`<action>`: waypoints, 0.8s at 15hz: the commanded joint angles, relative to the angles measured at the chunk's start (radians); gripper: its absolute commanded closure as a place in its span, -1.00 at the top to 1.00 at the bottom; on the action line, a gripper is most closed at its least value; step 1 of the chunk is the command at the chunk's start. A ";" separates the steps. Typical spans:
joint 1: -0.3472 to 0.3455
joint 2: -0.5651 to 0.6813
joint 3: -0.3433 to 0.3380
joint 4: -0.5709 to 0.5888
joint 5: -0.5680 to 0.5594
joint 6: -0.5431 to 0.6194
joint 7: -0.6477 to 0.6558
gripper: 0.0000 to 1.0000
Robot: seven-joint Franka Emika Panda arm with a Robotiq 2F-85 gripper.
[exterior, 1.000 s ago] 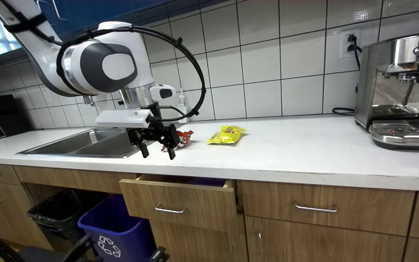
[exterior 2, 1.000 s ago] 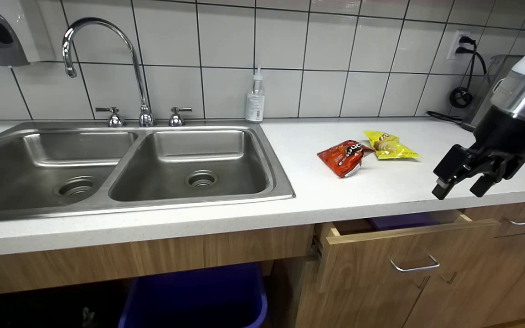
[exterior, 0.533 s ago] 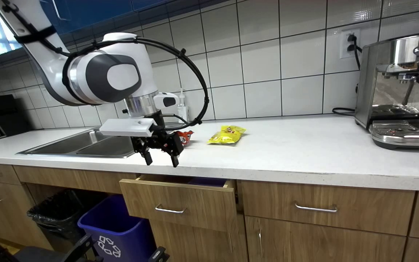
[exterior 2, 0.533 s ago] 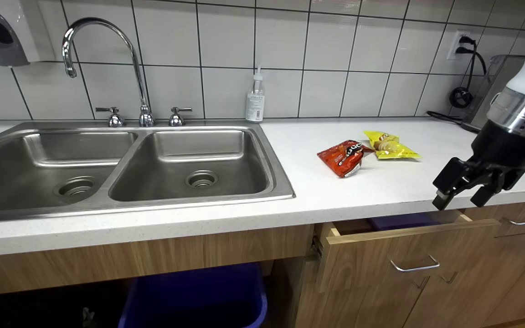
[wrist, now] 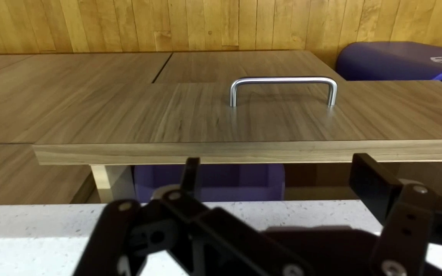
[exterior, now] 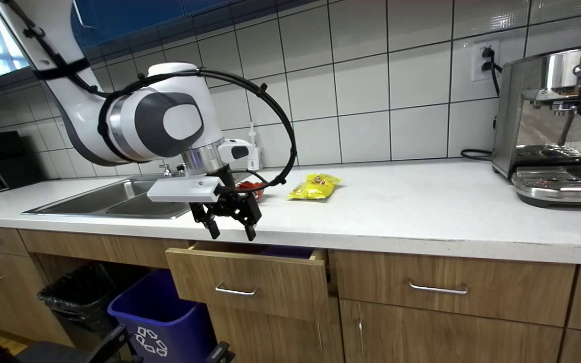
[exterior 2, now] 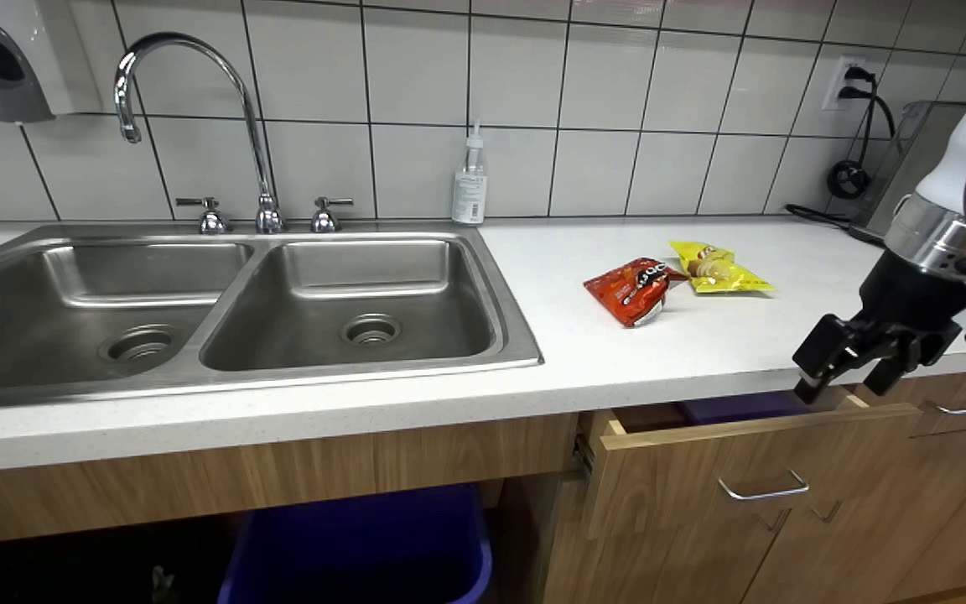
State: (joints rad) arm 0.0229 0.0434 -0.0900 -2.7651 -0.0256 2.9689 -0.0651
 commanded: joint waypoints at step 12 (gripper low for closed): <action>0.031 0.165 -0.079 0.122 -0.172 0.070 0.176 1.00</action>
State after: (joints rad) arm 0.0298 0.1694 -0.1453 -2.6747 -0.1758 3.0175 0.0689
